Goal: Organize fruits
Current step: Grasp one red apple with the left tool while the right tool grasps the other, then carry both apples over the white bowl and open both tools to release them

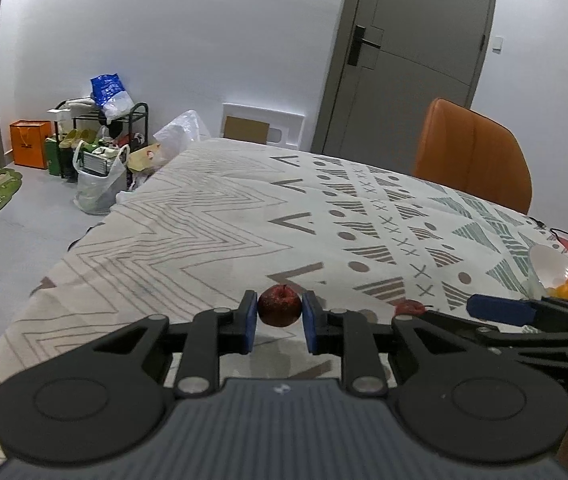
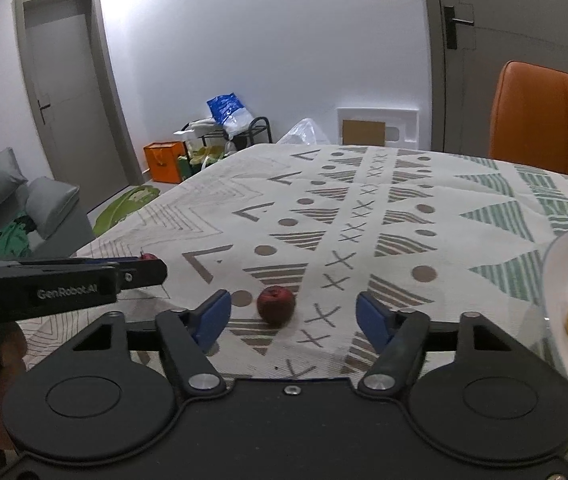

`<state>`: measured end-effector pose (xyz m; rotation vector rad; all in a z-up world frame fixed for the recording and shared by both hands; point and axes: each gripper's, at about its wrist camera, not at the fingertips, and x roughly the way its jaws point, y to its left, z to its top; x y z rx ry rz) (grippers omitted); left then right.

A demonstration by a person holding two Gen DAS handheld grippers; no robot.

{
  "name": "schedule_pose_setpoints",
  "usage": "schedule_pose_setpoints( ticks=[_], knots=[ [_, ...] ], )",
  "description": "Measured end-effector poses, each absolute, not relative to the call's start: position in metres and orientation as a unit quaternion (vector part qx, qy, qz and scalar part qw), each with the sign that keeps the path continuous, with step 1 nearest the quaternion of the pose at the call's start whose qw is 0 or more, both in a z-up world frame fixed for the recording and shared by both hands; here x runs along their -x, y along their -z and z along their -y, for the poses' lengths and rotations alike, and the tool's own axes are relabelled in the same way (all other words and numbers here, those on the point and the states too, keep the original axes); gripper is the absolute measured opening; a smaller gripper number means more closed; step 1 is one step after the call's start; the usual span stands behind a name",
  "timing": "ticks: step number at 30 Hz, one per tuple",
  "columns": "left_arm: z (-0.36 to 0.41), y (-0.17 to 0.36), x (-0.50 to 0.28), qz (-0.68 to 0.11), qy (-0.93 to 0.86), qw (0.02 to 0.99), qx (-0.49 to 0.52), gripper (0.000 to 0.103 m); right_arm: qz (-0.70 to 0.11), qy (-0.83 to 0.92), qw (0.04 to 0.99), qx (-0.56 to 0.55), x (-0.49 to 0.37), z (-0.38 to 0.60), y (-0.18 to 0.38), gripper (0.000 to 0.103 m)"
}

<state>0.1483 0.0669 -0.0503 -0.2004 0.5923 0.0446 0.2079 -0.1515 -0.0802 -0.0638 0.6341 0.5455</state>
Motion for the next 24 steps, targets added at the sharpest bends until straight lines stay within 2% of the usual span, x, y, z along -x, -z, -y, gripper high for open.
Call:
schedule_pose_setpoints(
  ticks=[8,10,12,13,24],
  knots=[
    [-0.078,0.053,-0.143,-0.293,-0.03,0.95,0.104,0.022,-0.318,-0.269,0.908,0.038,-0.215,0.136,0.089,0.051],
    [-0.079,0.053,-0.144,-0.293,-0.032,0.95,0.105,0.022,-0.322,-0.271,0.906,0.042,-0.217,0.133,0.092,0.04],
    [-0.08,0.053,-0.144,-0.294,-0.033,0.949,0.105,0.022,-0.322,-0.271,0.906,0.045,-0.218,0.131,0.094,0.025],
    [-0.079,0.053,-0.144,-0.294,-0.033,0.949,0.105,0.022,-0.322,-0.27,0.906,0.046,-0.219,0.131,0.094,0.023],
    [-0.063,0.05,-0.144,-0.291,-0.013,0.951,0.1,0.022,-0.309,-0.265,0.913,0.03,-0.209,0.15,0.078,0.023]
  ],
)
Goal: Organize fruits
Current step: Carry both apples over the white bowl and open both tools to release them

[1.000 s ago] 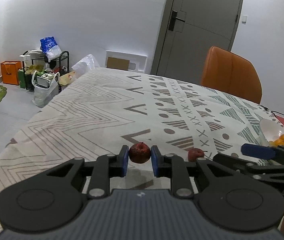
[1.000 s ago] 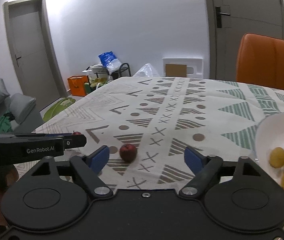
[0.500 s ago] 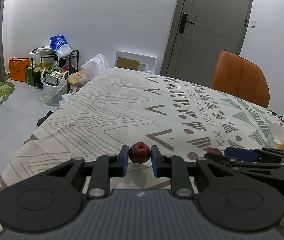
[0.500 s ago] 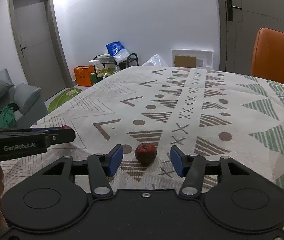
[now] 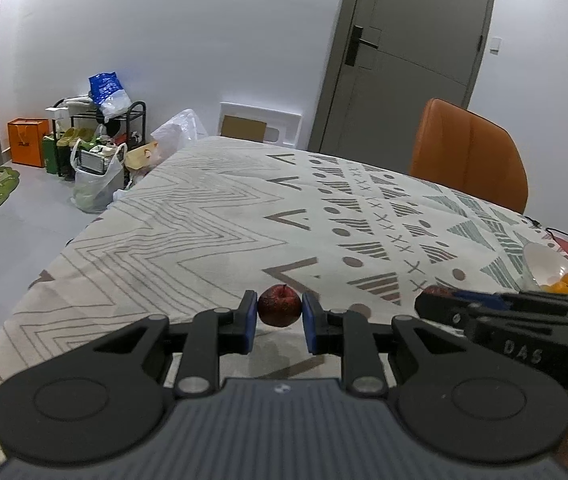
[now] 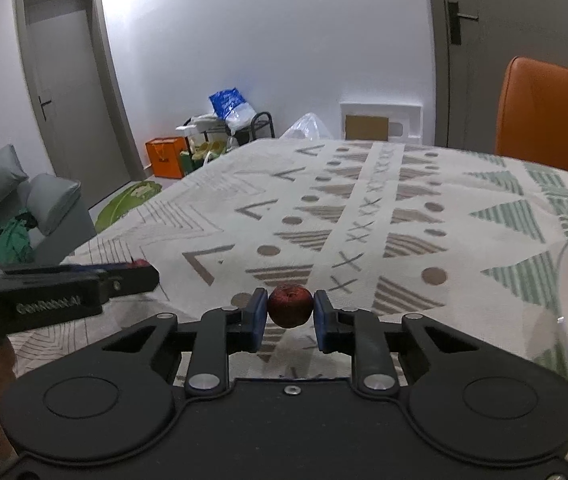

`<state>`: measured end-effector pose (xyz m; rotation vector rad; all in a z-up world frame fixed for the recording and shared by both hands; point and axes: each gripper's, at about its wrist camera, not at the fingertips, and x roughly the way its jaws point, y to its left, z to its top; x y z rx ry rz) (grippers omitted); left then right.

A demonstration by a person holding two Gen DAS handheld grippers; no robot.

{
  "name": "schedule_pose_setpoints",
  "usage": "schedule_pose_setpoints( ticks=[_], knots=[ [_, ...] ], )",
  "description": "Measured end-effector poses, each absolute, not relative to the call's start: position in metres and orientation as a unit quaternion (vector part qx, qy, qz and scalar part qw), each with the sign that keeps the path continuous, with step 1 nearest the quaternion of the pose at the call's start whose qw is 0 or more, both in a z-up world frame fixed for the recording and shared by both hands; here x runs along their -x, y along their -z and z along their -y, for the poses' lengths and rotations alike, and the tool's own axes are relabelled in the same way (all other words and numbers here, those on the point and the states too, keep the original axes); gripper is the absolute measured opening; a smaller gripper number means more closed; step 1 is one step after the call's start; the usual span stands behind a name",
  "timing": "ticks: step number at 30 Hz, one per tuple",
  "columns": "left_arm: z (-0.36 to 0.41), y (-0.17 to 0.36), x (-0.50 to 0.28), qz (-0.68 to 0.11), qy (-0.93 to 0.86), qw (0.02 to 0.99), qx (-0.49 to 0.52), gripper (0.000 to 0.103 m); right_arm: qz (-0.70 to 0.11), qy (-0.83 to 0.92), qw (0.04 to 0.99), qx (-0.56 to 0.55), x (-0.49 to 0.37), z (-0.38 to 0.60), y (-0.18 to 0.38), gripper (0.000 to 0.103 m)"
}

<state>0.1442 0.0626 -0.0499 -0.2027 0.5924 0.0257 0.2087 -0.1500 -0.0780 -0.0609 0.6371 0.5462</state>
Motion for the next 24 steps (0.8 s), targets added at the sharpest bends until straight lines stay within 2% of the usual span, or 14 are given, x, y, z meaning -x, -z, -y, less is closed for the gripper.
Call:
schedule_pose_setpoints(
  ticks=[24],
  knots=[
    [0.028,0.022,-0.143,-0.264,0.063,0.961,0.057,0.022,-0.262,-0.186,0.947,-0.012,-0.183,0.246,0.046,0.023]
  ],
)
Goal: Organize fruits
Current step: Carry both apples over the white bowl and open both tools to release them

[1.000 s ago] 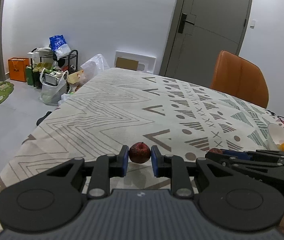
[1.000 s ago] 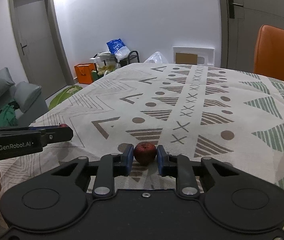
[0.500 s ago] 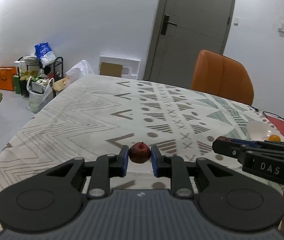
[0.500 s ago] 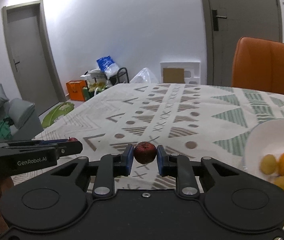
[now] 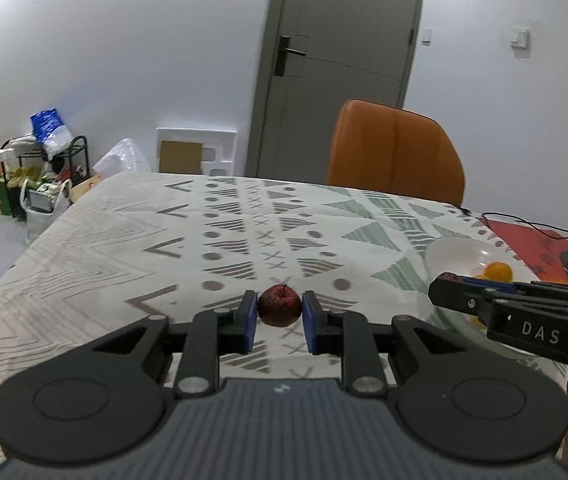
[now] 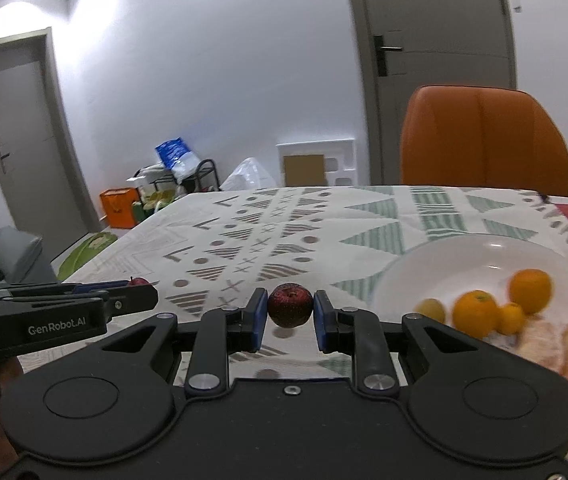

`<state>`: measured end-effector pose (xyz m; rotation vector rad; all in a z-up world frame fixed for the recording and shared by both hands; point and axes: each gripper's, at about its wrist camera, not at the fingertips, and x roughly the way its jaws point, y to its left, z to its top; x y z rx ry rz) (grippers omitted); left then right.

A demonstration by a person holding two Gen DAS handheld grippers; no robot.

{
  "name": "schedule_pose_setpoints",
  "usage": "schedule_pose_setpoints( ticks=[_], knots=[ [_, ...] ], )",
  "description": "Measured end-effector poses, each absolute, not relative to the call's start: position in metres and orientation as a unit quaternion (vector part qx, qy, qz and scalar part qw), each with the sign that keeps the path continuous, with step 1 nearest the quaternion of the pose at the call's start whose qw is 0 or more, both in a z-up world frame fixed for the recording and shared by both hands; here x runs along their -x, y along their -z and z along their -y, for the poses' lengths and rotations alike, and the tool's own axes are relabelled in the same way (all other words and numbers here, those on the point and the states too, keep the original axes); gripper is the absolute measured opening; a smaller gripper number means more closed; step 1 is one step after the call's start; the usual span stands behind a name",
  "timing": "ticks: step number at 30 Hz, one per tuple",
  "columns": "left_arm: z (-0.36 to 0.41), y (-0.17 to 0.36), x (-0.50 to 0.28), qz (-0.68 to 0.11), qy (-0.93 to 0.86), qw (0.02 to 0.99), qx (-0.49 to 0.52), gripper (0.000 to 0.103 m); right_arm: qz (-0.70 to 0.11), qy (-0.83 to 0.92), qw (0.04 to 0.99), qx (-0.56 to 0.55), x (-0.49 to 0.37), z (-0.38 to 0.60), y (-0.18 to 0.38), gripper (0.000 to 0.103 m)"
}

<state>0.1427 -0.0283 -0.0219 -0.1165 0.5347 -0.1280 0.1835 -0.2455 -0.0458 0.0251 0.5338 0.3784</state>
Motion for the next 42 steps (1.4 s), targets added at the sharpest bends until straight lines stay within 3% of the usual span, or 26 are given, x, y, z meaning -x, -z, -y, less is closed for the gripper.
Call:
schedule_pose_setpoints(
  ticks=[34,37,42],
  knots=[
    [0.134,0.015,-0.158,-0.263,0.137,0.955,0.002,0.022,-0.246,-0.103,0.961,-0.07,-0.18,0.35,0.05,0.023],
    [0.139,0.016,-0.16,-0.264,0.141,0.954,0.0,0.022,-0.243,-0.096,0.963,-0.066,-0.179,0.353,0.049,0.029],
    [0.151,0.016,-0.164,-0.263,0.153,0.953,-0.005,0.022,-0.244,-0.085,0.963,-0.071,-0.174,0.364,0.049,0.029]
  ],
)
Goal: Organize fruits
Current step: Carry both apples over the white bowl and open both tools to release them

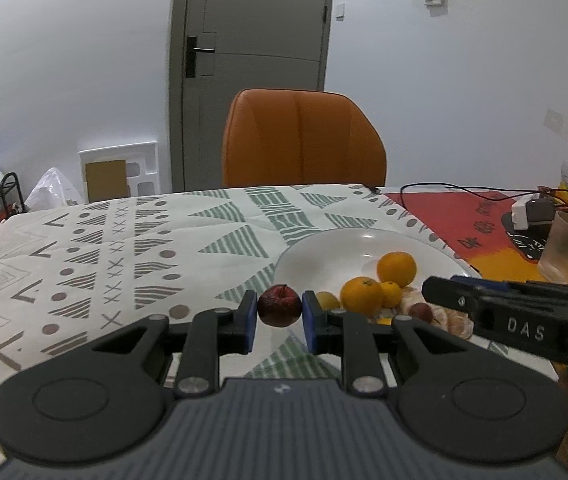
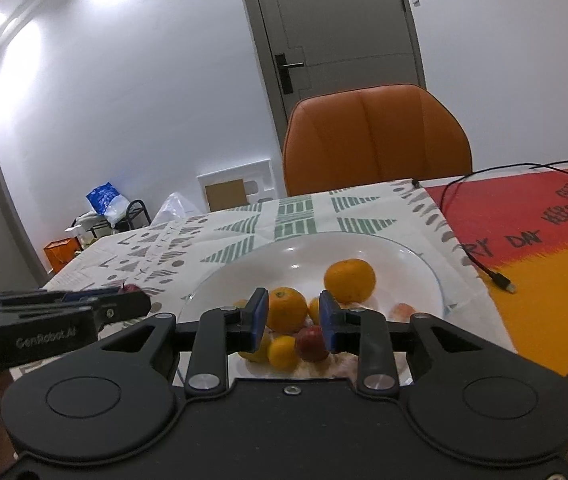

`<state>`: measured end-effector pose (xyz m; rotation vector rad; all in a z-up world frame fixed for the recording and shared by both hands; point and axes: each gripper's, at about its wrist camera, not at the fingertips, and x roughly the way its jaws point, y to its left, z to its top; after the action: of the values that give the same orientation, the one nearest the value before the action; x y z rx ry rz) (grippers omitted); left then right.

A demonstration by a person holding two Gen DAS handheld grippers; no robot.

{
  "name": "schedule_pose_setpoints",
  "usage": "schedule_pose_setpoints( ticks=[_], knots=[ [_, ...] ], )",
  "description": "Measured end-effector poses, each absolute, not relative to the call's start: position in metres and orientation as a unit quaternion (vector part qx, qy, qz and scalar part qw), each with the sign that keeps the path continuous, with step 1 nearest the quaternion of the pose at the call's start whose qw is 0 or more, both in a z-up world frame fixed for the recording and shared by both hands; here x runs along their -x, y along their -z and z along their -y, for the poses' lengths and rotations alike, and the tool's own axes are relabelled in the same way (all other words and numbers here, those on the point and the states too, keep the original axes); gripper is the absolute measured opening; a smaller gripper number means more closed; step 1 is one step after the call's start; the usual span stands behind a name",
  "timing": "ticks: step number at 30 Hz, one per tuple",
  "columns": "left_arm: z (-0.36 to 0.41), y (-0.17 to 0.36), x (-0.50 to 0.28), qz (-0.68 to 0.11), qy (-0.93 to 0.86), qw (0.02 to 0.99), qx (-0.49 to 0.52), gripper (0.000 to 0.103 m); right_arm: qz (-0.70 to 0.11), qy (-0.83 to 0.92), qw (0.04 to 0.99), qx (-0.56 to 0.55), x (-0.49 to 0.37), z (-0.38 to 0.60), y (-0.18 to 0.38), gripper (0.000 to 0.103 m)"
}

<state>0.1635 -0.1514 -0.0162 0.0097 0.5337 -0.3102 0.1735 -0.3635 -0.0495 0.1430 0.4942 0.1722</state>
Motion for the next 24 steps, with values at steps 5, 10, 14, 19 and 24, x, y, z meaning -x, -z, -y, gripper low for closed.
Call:
schedule_pose_setpoints(
  ticks=[5,10,14,19,24],
  knots=[
    [0.165,0.018,-0.166,-0.264,0.168,0.95,-0.009,0.022,-0.248,-0.08,0.962,-0.076,-0.164,0.373,0.052,0.029],
    [0.18,0.02,-0.167,-0.264,0.184,0.947,-0.014,0.022,-0.248,-0.073,0.962,-0.083,-0.158,0.381,0.052,0.03],
    [0.188,0.02,-0.167,-0.264,0.193,0.945,-0.016,0.022,-0.246,-0.066,0.963,-0.086,-0.155,0.388,0.05,0.03],
    [0.195,0.019,-0.169,-0.266,0.196,0.944,-0.017,0.023,-0.245,-0.06,0.964,-0.088,-0.151,0.394,0.05,0.03],
    [0.194,0.018,-0.17,-0.271,0.183,0.945,-0.017,0.026,-0.246,-0.057,0.963,-0.091,-0.15,0.398,0.05,0.031]
  ],
)
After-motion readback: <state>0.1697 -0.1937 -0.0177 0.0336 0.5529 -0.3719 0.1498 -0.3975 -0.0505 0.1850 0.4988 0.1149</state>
